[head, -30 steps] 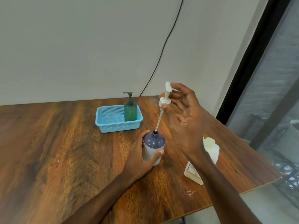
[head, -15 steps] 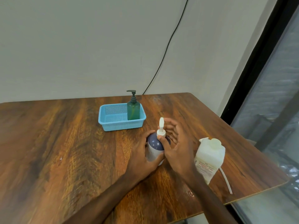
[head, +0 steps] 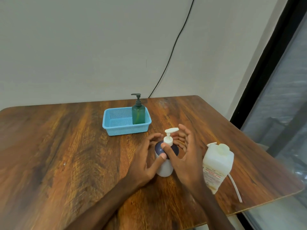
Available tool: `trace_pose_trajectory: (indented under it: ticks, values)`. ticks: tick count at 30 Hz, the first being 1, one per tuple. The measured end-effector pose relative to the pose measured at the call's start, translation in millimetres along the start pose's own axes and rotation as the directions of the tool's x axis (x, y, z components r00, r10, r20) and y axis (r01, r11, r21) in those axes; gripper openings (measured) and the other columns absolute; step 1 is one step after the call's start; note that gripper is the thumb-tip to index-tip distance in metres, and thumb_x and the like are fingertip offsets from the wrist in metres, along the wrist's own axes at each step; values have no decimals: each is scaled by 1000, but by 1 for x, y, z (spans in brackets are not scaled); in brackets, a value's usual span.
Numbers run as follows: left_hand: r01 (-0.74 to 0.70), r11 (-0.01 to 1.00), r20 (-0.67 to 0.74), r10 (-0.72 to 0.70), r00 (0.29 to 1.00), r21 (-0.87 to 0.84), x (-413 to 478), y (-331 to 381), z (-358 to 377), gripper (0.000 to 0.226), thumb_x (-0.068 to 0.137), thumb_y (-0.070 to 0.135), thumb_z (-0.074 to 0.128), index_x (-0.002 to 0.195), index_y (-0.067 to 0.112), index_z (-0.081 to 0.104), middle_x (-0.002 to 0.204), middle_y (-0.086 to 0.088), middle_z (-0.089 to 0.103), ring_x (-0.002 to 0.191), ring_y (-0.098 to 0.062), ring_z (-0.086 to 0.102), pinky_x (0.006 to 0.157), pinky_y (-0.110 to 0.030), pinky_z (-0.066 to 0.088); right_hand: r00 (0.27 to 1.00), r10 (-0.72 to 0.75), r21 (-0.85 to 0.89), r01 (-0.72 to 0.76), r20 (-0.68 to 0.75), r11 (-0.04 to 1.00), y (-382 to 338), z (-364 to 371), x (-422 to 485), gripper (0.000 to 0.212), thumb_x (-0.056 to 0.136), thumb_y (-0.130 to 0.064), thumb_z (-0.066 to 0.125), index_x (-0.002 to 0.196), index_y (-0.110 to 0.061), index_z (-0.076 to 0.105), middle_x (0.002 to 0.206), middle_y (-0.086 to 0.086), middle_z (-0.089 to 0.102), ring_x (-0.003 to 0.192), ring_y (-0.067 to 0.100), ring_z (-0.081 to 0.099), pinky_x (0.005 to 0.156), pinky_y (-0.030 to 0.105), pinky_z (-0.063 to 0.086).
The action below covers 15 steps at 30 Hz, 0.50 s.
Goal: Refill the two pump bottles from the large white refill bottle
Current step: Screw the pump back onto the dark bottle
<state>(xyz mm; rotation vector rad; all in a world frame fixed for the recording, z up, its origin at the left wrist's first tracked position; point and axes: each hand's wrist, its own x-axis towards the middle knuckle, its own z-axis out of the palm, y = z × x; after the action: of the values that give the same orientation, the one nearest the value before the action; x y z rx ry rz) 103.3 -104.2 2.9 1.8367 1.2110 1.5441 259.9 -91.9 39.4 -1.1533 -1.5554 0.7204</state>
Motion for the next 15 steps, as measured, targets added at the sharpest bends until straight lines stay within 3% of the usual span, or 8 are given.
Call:
trace_pose_trajectory:
  ticks: [3, 6, 9, 11, 13, 15]
  values:
    - [22, 1000, -42, -22, 999, -7, 6, 4, -6, 48, 98, 29, 61, 145, 26, 52, 143, 8, 60, 136, -22, 57, 110, -40, 49, 998, 39, -56, -36, 55, 998, 8, -1, -10, 75, 76, -63, 74, 140, -46, 40, 133, -39, 49, 120, -8, 54, 103, 23, 49]
    - [14, 993, -40, -9, 999, 121, 16, 16, -5, 39, 95, 39, 69, 132, 36, 59, 126, 20, 66, 123, -8, 62, 101, -23, 52, 987, 96, -112, -81, 132, 990, 16, -2, -14, 73, 75, -63, 74, 138, -45, 42, 138, -28, 50, 119, -4, 52, 97, 12, 41]
    - [-17, 970, -37, 26, 999, 241, 26, 25, -1, 33, 88, 40, 81, 117, 41, 64, 107, 32, 64, 106, 1, 64, 86, -13, 51, 986, 81, -111, -65, 147, 992, 19, -4, -12, 64, 80, -58, 75, 135, -47, 45, 125, -37, 48, 107, -16, 50, 87, 3, 34]
    - [-15, 966, -69, 34, 997, 257, 30, 26, -1, 33, 82, 39, 88, 110, 38, 70, 100, 32, 66, 98, 2, 66, 81, -13, 52, 985, 71, -111, -53, 157, 992, 21, -6, -11, 65, 79, -56, 78, 136, -46, 47, 123, -41, 47, 108, -19, 49, 86, 2, 36]
    - [-1, 967, -124, 34, 992, 254, 33, 30, -1, 33, 77, 39, 92, 105, 32, 76, 96, 26, 70, 93, 2, 68, 76, -10, 51, 983, 69, -100, -53, 168, 994, 22, -7, -11, 71, 78, -54, 80, 140, -39, 49, 130, -34, 51, 114, -12, 53, 90, 3, 39]
    - [8, 972, -135, 25, 991, 236, 36, 34, -1, 36, 72, 38, 95, 103, 31, 78, 94, 24, 72, 92, 3, 70, 74, -9, 52, 983, 65, -94, -50, 171, 994, 24, -7, -11, 75, 78, -53, 81, 143, -34, 50, 138, -24, 55, 122, -3, 54, 99, 14, 46]
